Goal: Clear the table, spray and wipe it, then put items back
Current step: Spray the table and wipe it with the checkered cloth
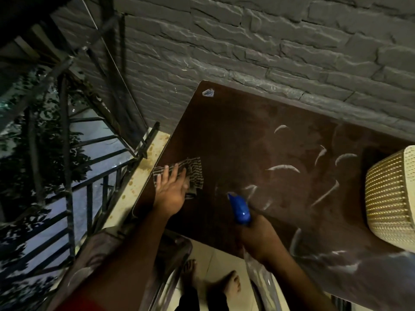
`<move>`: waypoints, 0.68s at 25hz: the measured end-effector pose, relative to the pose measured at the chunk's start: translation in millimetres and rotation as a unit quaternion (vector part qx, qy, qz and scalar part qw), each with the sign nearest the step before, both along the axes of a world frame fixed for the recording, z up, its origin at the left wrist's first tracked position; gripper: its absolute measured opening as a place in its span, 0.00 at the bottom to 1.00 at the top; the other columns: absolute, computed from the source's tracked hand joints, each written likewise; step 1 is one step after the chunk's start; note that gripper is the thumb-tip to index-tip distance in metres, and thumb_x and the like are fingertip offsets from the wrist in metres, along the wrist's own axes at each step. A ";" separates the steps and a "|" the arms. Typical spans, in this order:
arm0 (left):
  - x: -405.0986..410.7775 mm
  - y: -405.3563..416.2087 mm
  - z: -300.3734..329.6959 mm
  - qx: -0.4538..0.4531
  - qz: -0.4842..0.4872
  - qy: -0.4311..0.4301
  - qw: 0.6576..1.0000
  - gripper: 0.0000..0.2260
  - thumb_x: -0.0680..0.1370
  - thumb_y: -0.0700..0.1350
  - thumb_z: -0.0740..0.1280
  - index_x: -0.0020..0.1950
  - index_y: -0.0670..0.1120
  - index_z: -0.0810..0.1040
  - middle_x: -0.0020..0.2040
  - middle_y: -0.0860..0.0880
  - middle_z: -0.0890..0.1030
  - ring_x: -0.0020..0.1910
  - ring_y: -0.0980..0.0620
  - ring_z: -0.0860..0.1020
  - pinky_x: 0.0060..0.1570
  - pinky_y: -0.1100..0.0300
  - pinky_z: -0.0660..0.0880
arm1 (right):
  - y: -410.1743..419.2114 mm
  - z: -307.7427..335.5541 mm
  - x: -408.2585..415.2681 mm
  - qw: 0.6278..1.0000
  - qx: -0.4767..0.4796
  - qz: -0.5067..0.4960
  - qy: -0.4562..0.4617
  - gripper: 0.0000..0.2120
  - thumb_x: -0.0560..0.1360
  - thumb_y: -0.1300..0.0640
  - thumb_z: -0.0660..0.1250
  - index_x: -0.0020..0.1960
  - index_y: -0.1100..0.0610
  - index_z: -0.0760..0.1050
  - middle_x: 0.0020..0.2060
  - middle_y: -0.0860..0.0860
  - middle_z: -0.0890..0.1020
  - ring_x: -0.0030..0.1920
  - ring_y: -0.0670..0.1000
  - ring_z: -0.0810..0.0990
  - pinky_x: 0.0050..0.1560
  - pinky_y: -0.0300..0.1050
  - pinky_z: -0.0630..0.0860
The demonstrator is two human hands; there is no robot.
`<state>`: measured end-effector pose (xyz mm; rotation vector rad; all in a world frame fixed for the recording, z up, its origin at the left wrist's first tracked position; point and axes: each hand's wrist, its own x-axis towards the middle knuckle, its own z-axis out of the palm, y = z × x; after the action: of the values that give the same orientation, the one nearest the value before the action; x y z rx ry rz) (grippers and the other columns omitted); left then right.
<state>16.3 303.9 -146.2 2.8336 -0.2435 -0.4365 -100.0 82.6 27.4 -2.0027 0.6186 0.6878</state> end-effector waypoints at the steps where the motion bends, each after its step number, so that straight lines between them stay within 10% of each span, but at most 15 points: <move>1: -5.5 1.2 1.4 -0.013 0.000 0.001 1.000 0.30 0.78 0.58 0.40 0.79 0.51 0.55 0.80 0.50 0.49 0.78 0.47 0.40 0.74 0.48 0.37 | -2.4 1.7 0.8 1.000 0.009 0.021 0.015 0.04 0.69 0.54 0.70 0.43 0.49 0.77 0.32 0.50 0.83 0.33 0.50 0.82 0.42 0.50 0.80; 8: -74.5 -26.3 3.0 0.031 -0.040 0.020 0.999 0.26 0.78 0.56 0.49 0.72 0.50 0.71 0.74 0.45 0.68 0.74 0.39 0.63 0.70 0.40 0.58 | -32.6 1.2 -1.1 0.999 0.045 0.022 0.018 0.25 0.56 0.44 0.70 0.50 0.53 0.78 0.38 0.56 0.85 0.37 0.56 0.84 0.45 0.57 0.82; 13: 18.2 -59.5 12.9 0.039 -0.100 0.025 0.994 0.26 0.81 0.59 0.45 0.79 0.55 0.49 0.80 0.51 0.45 0.77 0.46 0.38 0.73 0.45 0.38 | -48.6 0.0 4.3 0.998 0.045 -0.001 -0.036 0.09 0.70 0.55 0.72 0.50 0.53 0.78 0.34 0.53 0.83 0.33 0.52 0.82 0.43 0.52 0.79; 17: 31.5 -100.9 17.3 0.077 -0.148 0.001 0.986 0.28 0.81 0.51 0.54 0.79 0.54 0.47 0.80 0.53 0.45 0.78 0.45 0.40 0.75 0.42 0.39 | -54.8 -2.8 7.1 0.996 0.070 -0.028 -0.048 0.06 0.71 0.62 0.71 0.48 0.60 0.78 0.35 0.59 0.84 0.33 0.53 0.81 0.43 0.55 0.79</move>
<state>47.8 203.0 -128.9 2.9544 -0.6639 -0.5405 -92.9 27.9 24.6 -1.8688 0.5531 0.5820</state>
